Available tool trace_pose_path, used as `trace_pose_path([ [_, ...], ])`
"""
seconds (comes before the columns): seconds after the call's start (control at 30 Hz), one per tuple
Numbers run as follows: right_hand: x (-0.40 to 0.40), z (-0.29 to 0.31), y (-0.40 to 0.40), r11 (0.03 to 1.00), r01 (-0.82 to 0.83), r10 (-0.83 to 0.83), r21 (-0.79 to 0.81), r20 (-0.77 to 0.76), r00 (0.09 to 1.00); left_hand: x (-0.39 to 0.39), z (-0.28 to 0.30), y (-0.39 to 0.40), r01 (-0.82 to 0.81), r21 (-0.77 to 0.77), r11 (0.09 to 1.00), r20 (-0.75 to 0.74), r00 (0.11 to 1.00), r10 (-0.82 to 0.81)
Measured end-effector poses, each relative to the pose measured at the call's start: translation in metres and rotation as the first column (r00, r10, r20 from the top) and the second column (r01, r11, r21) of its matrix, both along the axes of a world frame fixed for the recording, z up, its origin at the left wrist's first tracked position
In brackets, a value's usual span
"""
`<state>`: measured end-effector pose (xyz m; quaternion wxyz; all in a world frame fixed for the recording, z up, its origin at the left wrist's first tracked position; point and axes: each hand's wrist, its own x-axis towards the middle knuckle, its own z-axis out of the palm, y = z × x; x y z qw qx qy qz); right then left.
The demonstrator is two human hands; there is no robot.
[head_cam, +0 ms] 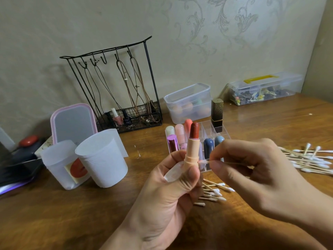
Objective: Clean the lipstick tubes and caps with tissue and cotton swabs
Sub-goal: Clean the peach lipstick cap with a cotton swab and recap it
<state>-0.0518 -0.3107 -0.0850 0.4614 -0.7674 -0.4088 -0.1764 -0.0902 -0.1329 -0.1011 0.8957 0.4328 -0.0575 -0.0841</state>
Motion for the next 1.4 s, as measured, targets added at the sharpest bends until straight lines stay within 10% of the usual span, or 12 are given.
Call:
trace_pose_path([
  [1.4, 0.006, 0.002, -0.005, 0.999, 0.044, -0.045, 0.009, 0.16, 0.986, 0.001, -0.002, -0.003, 0.053, 0.005, 0.999, 0.072, 0.996, -0.053],
])
